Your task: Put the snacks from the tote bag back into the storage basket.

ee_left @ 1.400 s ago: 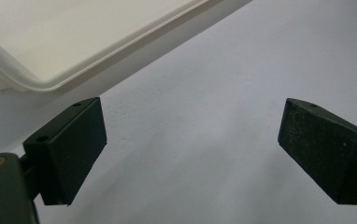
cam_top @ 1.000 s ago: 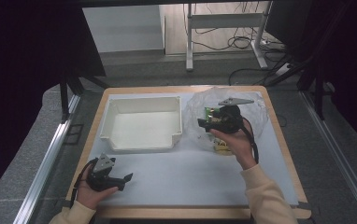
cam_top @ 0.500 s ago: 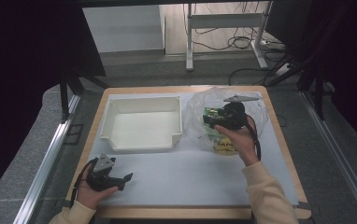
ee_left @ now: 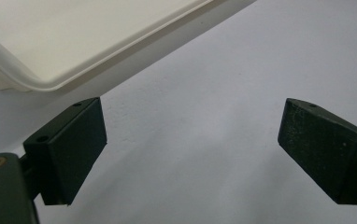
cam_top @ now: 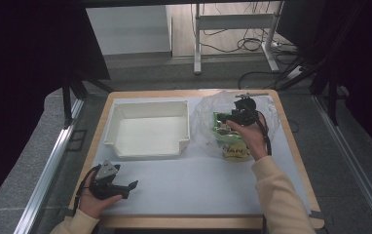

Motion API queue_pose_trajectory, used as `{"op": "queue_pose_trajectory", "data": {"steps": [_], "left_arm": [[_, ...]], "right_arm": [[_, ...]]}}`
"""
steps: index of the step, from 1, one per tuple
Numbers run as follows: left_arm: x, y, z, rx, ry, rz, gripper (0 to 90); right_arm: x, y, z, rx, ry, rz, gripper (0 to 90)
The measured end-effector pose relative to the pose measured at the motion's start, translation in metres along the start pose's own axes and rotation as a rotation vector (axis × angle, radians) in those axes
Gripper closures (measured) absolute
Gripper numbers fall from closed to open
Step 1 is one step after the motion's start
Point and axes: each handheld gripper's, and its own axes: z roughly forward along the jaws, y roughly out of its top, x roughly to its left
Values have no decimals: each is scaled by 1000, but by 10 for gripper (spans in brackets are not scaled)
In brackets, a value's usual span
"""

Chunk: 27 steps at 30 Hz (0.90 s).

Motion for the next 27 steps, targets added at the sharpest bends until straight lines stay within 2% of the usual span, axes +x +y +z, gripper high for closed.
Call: {"op": "queue_pose_trajectory", "data": {"steps": [6,14,27], "left_arm": [[-1,0,-1,-6,-1,0,82],[-3,0,-1,-4,3,-2,82],[-2,0,-1,-4,0,-3,85]], "right_arm": [[-9,5,5,55,-31,-2,321],[-27,4,6,67,-28,46,314],[-50,3,20,136,-79,89,327]]}}
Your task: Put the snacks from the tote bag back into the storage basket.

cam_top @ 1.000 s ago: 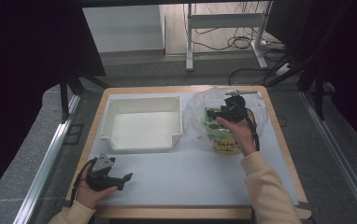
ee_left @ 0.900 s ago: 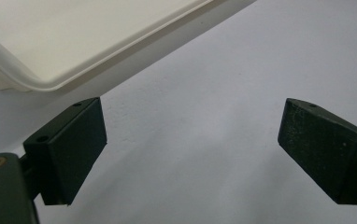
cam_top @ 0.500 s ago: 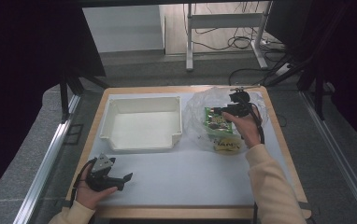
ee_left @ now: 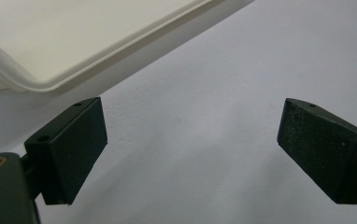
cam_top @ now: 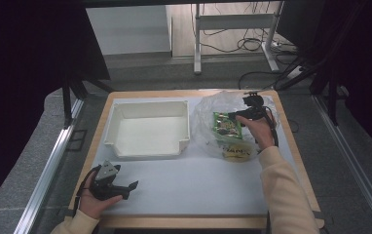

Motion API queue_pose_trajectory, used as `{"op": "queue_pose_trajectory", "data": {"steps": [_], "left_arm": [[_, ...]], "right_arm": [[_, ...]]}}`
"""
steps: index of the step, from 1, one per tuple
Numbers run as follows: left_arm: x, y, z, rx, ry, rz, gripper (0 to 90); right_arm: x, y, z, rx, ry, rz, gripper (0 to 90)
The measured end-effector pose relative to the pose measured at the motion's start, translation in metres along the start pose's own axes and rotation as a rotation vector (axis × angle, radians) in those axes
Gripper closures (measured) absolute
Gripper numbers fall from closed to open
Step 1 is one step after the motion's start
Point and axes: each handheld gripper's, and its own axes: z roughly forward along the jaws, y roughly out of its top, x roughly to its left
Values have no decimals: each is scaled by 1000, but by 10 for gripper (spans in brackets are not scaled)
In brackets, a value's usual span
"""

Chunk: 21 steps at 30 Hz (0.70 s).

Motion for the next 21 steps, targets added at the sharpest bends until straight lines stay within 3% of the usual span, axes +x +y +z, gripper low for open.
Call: {"op": "queue_pose_trajectory", "data": {"steps": [21], "left_arm": [[0,0,0,0,1,1,85]], "right_arm": [[-20,-4,20,75,-42,48,351]]}}
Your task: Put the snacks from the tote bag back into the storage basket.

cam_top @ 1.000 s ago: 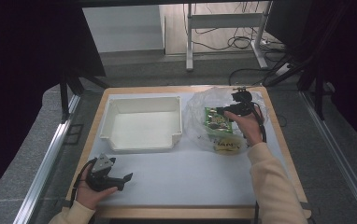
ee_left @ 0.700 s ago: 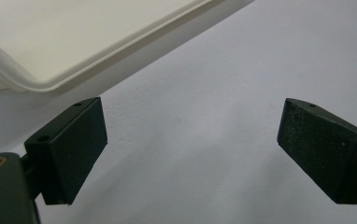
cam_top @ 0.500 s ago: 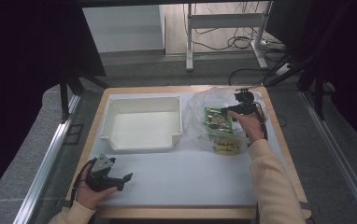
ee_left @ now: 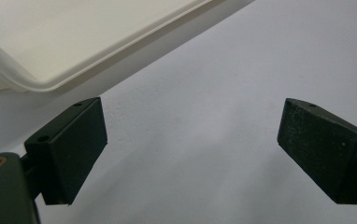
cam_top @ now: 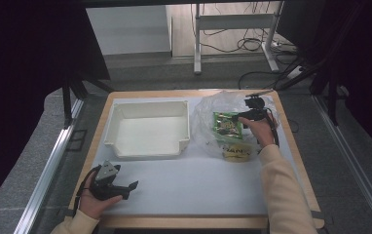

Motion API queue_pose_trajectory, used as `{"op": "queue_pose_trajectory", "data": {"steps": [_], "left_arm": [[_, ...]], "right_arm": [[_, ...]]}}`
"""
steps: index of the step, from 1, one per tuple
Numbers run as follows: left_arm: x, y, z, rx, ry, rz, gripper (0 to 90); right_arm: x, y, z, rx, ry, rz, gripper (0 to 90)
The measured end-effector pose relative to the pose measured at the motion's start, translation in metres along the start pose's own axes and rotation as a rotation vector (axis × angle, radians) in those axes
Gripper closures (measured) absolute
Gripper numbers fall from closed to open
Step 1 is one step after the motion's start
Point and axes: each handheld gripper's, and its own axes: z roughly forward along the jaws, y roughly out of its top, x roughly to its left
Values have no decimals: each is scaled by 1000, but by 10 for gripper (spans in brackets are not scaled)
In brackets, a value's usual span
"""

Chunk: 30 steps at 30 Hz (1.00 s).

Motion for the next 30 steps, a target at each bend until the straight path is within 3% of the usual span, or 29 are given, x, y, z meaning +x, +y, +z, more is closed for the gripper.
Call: {"op": "queue_pose_trajectory", "data": {"steps": [10,17,23,30], "left_arm": [[0,0,0,-3,1,1,85],[0,0,0,-3,-1,2,85],[0,0,-1,-4,-1,2,85],[-1,0,-1,-6,-2,4,85]], "right_arm": [[-4,0,10,29,-16,8,394],[-10,0,14,54,-5,41,405],[-10,2,19,73,-20,30,410],[-9,2,27,108,-18,30,483]]}}
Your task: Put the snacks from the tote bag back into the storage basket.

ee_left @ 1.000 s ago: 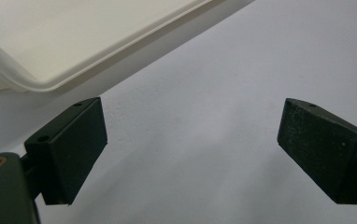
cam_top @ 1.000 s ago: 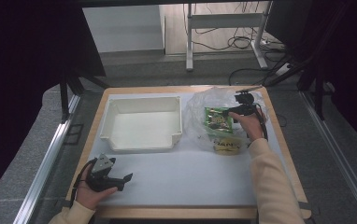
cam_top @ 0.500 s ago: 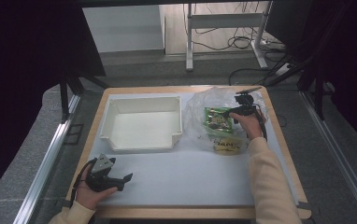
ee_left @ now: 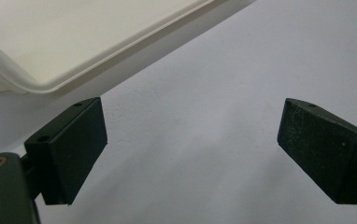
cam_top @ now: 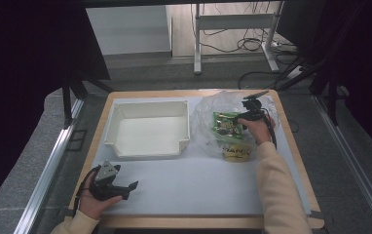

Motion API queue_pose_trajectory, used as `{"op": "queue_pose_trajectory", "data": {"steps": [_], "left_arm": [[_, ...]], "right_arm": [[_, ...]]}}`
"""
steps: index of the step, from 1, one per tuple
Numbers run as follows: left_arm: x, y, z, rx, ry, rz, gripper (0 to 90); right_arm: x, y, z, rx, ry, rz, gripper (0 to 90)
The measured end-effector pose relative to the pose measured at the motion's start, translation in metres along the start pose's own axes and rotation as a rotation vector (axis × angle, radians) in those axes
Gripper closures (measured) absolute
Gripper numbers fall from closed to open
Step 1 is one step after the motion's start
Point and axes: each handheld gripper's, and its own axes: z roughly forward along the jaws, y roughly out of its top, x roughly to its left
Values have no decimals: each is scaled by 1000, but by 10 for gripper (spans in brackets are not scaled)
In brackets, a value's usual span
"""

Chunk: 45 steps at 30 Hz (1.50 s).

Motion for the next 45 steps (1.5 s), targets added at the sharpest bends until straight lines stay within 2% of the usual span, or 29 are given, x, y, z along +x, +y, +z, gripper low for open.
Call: {"op": "queue_pose_trajectory", "data": {"steps": [7,11,14,19,21,30,40,45], "left_arm": [[0,0,0,0,0,1,85],[0,0,0,-3,-1,-1,85],[-1,0,-1,-4,-1,-1,85],[-2,0,-1,-6,-2,3,85],[-2,0,-1,-7,-3,3,85],[-2,1,-1,-5,-2,7,85],[-1,1,-1,-8,-8,-6,85],[0,1,-1,-9,-10,-9,85]], "right_arm": [[0,0,5,39,-20,8,544],[0,0,7,46,-9,15,588],[2,-2,9,47,-13,31,638],[8,-2,11,64,-45,67,690],[9,-2,11,55,-48,84,701],[14,-3,10,48,-75,98,803],[18,-5,8,7,-107,116,875],[18,-3,7,-8,-79,135,888]]}}
